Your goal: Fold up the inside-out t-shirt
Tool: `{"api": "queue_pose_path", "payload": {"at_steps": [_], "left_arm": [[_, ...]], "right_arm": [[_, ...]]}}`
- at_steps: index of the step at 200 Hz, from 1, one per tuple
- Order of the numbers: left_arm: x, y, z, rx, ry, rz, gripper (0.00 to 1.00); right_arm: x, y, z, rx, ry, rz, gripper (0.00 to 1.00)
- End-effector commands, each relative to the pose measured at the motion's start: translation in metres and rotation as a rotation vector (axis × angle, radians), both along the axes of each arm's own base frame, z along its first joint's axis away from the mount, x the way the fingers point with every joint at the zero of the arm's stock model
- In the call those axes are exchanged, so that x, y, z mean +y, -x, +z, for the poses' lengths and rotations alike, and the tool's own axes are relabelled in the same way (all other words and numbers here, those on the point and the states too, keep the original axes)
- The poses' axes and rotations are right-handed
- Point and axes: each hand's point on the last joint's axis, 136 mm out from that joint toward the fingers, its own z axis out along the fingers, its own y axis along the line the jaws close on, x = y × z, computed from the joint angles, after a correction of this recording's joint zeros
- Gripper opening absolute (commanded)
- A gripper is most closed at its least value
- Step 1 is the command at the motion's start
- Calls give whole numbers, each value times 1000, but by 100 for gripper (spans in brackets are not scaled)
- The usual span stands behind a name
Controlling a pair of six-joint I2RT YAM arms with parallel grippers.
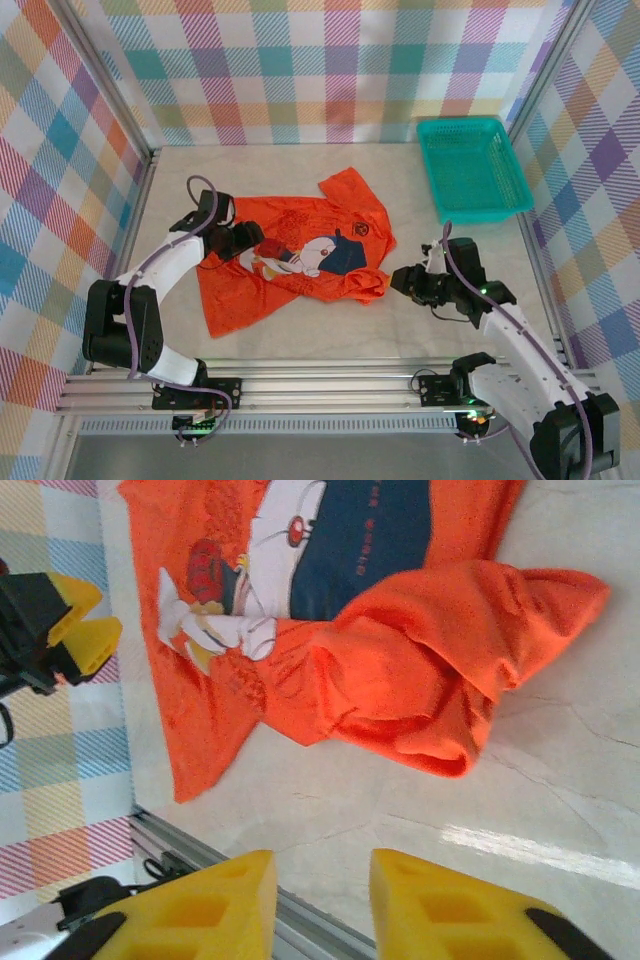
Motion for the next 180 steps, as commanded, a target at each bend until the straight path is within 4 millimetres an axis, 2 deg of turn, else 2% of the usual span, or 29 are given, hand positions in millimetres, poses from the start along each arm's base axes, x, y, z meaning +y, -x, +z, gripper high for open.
{"api": "queue_pose_path", "payload": {"at_steps": [1,39,67,93,122,180], "left_arm": [[-6,18,-2,25,11,-14,61],[-48,30,-17,46,7,-100,60],[-67,33,-38,84,17,-128,59],[-66,33,-46,96,10,-124,59],[-66,33,-51,107,4,-126,58],[-67,35,-54,111,13,-128,56]], "right_arm": [[-4,-11,-11,35,46,-32,32],[12,-30,-17,83,169,51,26],[24,-40,-27,128,274,109,31],[36,-35,-36,169,314,132,33],[50,-27,-44,193,307,146,40],[58,-44,-74,227,361,131,47]]}}
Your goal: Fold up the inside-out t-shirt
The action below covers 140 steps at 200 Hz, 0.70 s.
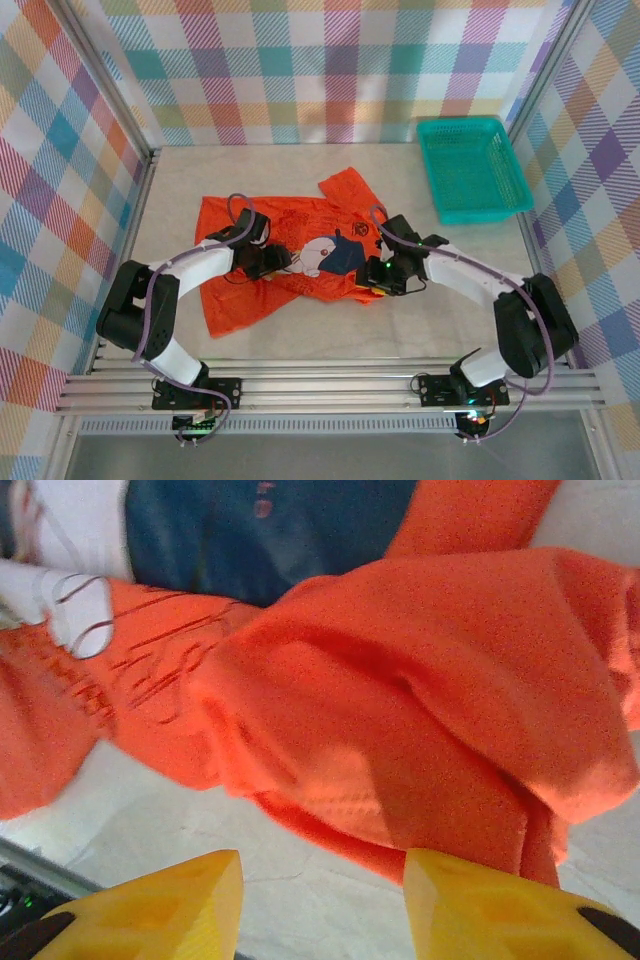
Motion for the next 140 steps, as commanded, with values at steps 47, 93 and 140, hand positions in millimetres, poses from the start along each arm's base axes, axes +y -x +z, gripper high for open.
{"api": "queue_pose_path", "payload": {"at_steps": [47,93,140], "left_arm": [[3,4,-4,4,-3,5,55],[22,9,-12,37,-67,4,54],[64,6,-36,117,-105,69,51]], "right_arm": [[2,-38,-7,-52,99,-26,19],[-11,-30,36,-106,131,30,0],[-3,-15,135,-212,-145,154,0]]}}
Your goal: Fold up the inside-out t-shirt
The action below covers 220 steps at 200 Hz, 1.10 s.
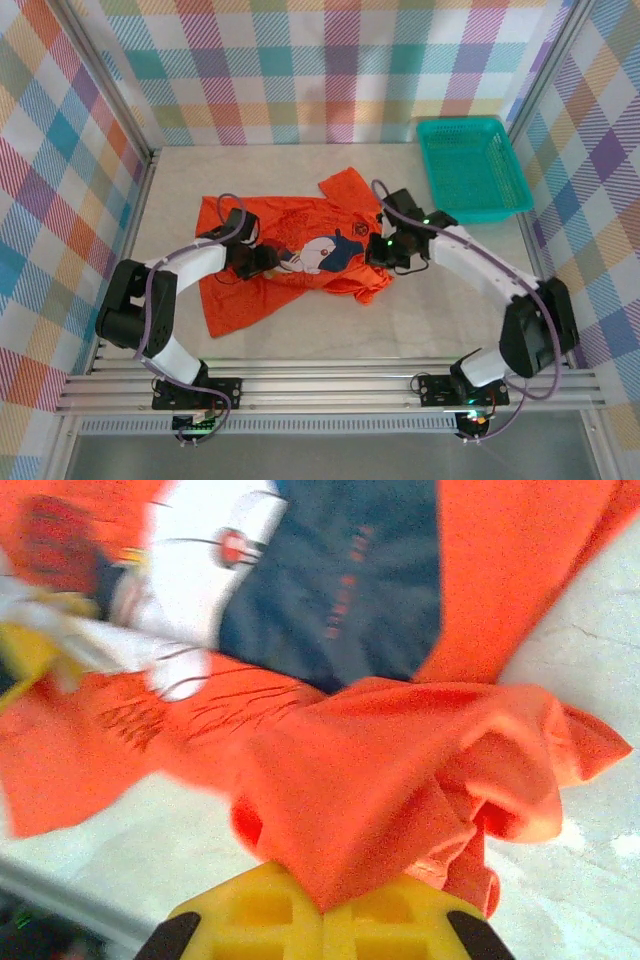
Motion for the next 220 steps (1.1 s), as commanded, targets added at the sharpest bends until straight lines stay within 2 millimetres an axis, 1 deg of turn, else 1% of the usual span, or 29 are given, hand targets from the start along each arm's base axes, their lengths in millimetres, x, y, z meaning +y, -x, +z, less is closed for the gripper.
{"api": "queue_pose_path", "payload": {"at_steps": [1,14,25,50,64,88,110,128,139,149,157,169,185,196,200,205,212,220], "left_arm": [[25,12,-24,91,-60,11,51],[35,11,-33,113,-78,25,49],[41,10,-39,128,-92,34,49],[55,9,-51,163,-124,53,47],[62,8,-56,176,-144,59,46],[63,5,-55,178,-138,59,45],[61,3,-51,170,-128,58,45],[58,1,-47,161,-109,53,44],[55,0,-42,149,-94,52,44],[54,-1,-34,130,-81,51,44],[53,-2,-26,112,-79,50,44],[54,-3,-11,82,-81,52,45],[55,-5,14,35,-82,53,46],[56,-5,32,6,-86,54,48],[56,-4,38,-6,-84,52,49],[57,-5,47,-22,-84,53,50],[57,-4,57,-42,-87,54,52],[58,-2,67,-60,-85,57,54]], "right_arm": [[2,20,56,-29,-165,113,0],[7,30,82,-39,-276,154,0],[12,39,100,-42,-352,187,0],[19,59,130,-59,-479,256,0],[17,64,141,-75,-503,268,0],[13,65,151,-96,-517,266,0],[18,70,163,-97,-593,299,0],[28,75,167,-65,-696,344,0],[31,75,158,-31,-723,354,0],[29,69,137,-2,-680,318,0],[27,65,114,24,-630,292,0],[24,59,74,90,-558,242,0],[24,60,24,188,-485,220,0],[23,62,-3,246,-428,209,2],[22,62,-12,260,-402,200,6],[18,61,-21,269,-364,183,16],[12,58,-30,268,-309,157,37],[5,51,-37,249,-247,130,52]]}}
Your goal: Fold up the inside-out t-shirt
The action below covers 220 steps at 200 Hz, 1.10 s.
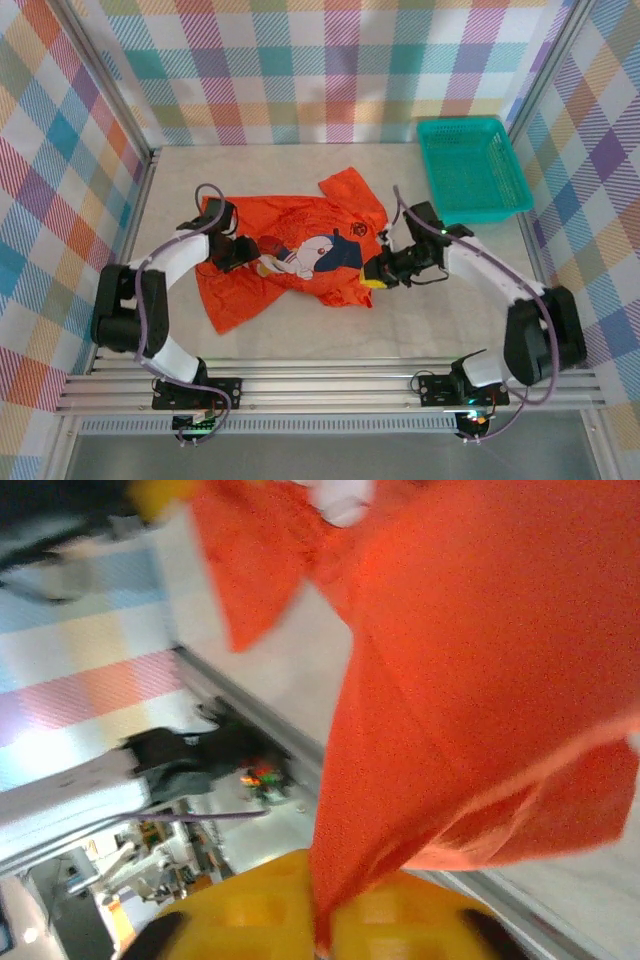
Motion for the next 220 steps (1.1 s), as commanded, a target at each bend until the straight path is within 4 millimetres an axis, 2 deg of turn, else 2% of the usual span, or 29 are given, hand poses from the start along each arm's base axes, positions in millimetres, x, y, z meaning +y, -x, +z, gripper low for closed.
{"api": "queue_pose_path", "payload": {"at_steps": [1,19,32,47,73,89,113,140,170,197,216,220], "left_arm": [[11,7,39,-50,-25,15,54],[6,10,51,-77,7,11,56],[2,11,51,-82,33,12,56],[-4,11,41,-67,67,13,56],[-14,9,16,-22,118,17,56],[-16,5,1,6,125,19,56],[-19,-9,-18,43,122,16,56],[-21,-34,-38,76,102,15,56],[-21,-76,-60,121,45,-7,56],[-21,-120,-68,118,9,-21,56],[-22,-151,-58,80,15,-25,56],[-23,-156,-54,69,19,-28,56]], "right_arm": [[-15,-12,-21,-79,160,-19,54],[-26,-36,-19,-152,262,-74,72],[-25,-58,-13,-196,292,-110,73],[-16,-88,-12,-223,292,-138,73],[2,-131,-42,-165,315,-150,69],[8,-147,-66,-123,337,-158,67],[12,-166,-86,-107,359,-183,66],[7,-190,-106,-94,399,-219,65],[-28,-230,-129,-54,480,-287,64],[-54,-277,-117,-110,537,-335,64],[-63,-306,-105,-134,554,-359,64],[-63,-316,-97,-157,550,-367,64]]}}
